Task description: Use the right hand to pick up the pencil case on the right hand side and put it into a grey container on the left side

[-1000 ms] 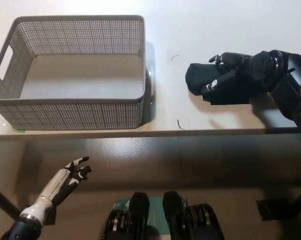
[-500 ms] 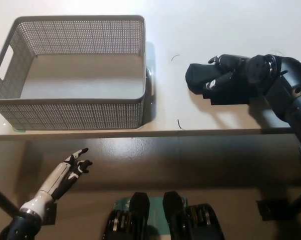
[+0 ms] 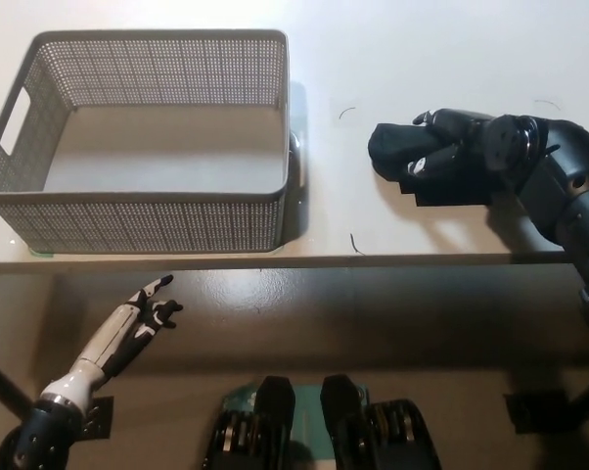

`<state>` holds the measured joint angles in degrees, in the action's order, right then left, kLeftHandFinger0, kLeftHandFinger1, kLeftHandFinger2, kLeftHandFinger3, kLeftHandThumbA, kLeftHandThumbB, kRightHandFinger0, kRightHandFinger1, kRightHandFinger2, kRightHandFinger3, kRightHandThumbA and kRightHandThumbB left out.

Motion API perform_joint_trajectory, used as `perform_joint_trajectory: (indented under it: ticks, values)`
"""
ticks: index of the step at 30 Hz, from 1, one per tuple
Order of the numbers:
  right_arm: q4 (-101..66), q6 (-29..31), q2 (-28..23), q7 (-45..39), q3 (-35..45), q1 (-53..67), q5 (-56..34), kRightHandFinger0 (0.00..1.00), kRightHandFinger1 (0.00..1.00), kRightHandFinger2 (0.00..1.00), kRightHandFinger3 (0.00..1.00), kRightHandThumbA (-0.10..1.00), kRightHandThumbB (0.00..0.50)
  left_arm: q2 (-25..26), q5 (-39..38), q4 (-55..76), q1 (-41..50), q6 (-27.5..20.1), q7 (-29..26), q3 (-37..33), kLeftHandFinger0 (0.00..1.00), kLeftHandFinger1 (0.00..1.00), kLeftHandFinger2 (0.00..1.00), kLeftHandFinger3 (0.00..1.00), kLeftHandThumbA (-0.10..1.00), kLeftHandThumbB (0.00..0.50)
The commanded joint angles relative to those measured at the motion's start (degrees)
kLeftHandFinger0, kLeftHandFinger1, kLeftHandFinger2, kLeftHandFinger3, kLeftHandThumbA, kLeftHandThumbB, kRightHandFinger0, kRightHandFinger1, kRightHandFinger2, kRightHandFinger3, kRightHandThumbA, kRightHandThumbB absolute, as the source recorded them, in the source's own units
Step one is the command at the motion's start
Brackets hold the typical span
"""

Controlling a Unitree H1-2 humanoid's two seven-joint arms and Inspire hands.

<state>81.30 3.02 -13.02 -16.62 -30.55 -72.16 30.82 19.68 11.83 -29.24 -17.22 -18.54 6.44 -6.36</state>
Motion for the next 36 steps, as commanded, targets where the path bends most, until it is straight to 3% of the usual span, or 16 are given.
perform_joint_trajectory:
  ticks: [1,7,11,12,13,14,15,16,17,18,19,20,23,27,34,36]
  values:
    - [1.4,-3.0,-0.6,0.8,0.2,-0.3,-0.1,1.0,1.0,1.0,1.0,0.69,0.5,0.9,-0.9,-0.1,-2.3,-2.9,0.4,0.6,1.0,0.67,0.76,0.98,1.0,0.5]
    - [1.9,-4.1,-0.8,0.5,0.3,0.2,-0.2,1.0,1.0,1.0,1.0,0.69,0.5,1.0,-0.9,-0.6,-2.9,-3.3,0.3,0.7,1.0,0.68,0.76,0.99,1.0,0.5]
    - [1.9,-4.3,-0.9,2.5,1.4,1.0,-1.1,1.0,1.0,1.0,1.0,0.6,0.5,1.0,-1.0,-0.9,-3.3,-3.7,0.6,0.6,1.0,0.68,0.76,1.0,1.0,0.5]
    - [1.8,-3.3,-0.8,6.8,1.7,1.7,-1.1,1.0,1.0,1.0,1.0,0.49,0.5,1.0,-1.1,-0.8,-3.4,-3.5,0.7,0.6,1.0,0.7,0.78,1.0,1.0,0.5]
    - [1.5,-0.6,-0.9,12.8,1.1,2.6,-0.1,0.76,0.9,0.99,0.97,0.32,0.421,1.1,-1.1,-0.7,-3.3,-3.7,0.7,0.6,1.0,0.7,0.78,1.0,1.0,0.5]
    - [1.3,0.4,-1.0,16.2,0.6,3.0,0.6,0.55,0.64,0.68,0.61,0.14,0.339,1.1,-1.2,-0.7,-3.4,-3.6,0.8,0.7,1.0,0.7,0.78,1.0,1.0,0.5]
    - [1.2,1.1,-1.0,19.1,0.8,3.3,0.6,0.09,0.21,0.29,0.3,-0.06,0.284,1.2,-1.4,-0.6,-3.3,-3.5,0.8,0.7,1.0,0.71,0.8,1.0,1.0,0.5]
    - [1.1,1.8,-0.9,21.6,1.8,3.7,-0.3,0.0,0.05,0.2,0.2,-0.1,0.192,1.3,-1.5,-0.5,-3.1,-3.3,0.9,0.8,1.0,0.72,0.82,1.0,1.0,0.5]
    - [1.1,2.1,-0.9,22.2,2.3,3.8,-0.8,0.0,0.11,0.32,0.26,-0.1,0.191,1.3,-1.6,-0.5,-3.1,-3.3,1.0,0.8,1.0,0.73,0.82,1.0,1.0,0.5]
    - [1.0,2.8,-0.8,23.1,2.6,3.3,-1.0,0.0,0.2,0.56,0.42,-0.1,0.18,1.6,-1.6,-0.5,-3.4,-3.4,0.9,1.0,1.0,0.73,0.83,1.0,1.0,0.5]
    - [0.8,3.6,-0.9,24.0,2.8,3.2,-1.1,0.01,0.39,0.8,0.66,-0.1,0.174,1.8,-1.6,-0.5,-3.3,-3.6,1.0,1.1,1.0,0.75,0.85,1.0,1.0,0.5]
    - [0.8,3.8,-1.0,24.4,2.9,3.0,-1.2,0.01,0.51,0.92,0.81,-0.1,0.178,1.9,-1.7,-0.6,-3.4,-3.6,1.0,1.1,1.0,0.77,0.86,1.0,1.0,0.5]
    - [0.7,5.0,-1.4,25.5,3.4,2.4,-1.6,0.0,0.51,0.84,0.86,-0.1,0.176,2.4,-1.7,-0.2,-3.0,-4.3,1.0,1.3,1.0,0.76,0.85,1.0,1.0,0.5]
    - [0.8,5.0,-1.5,26.1,4.1,1.8,-1.8,0.02,0.56,0.94,0.92,-0.1,0.186,2.9,-2.0,-0.2,-2.6,-4.6,1.3,1.5,1.0,0.79,0.87,1.0,1.0,0.5]
    - [0.7,7.6,-1.9,29.6,5.4,1.7,-2.2,0.0,0.45,0.83,0.73,-0.1,0.186,3.9,-2.8,-0.3,-1.8,-5.6,2.0,2.2,1.0,0.84,0.92,1.0,1.0,0.5]
    - [0.6,8.2,-1.9,30.1,5.8,1.7,-2.3,0.0,0.44,0.84,0.74,-0.1,0.177,4.1,-2.9,-0.2,-1.6,-5.8,2.1,2.3,1.0,0.85,0.92,1.0,1.0,0.499]
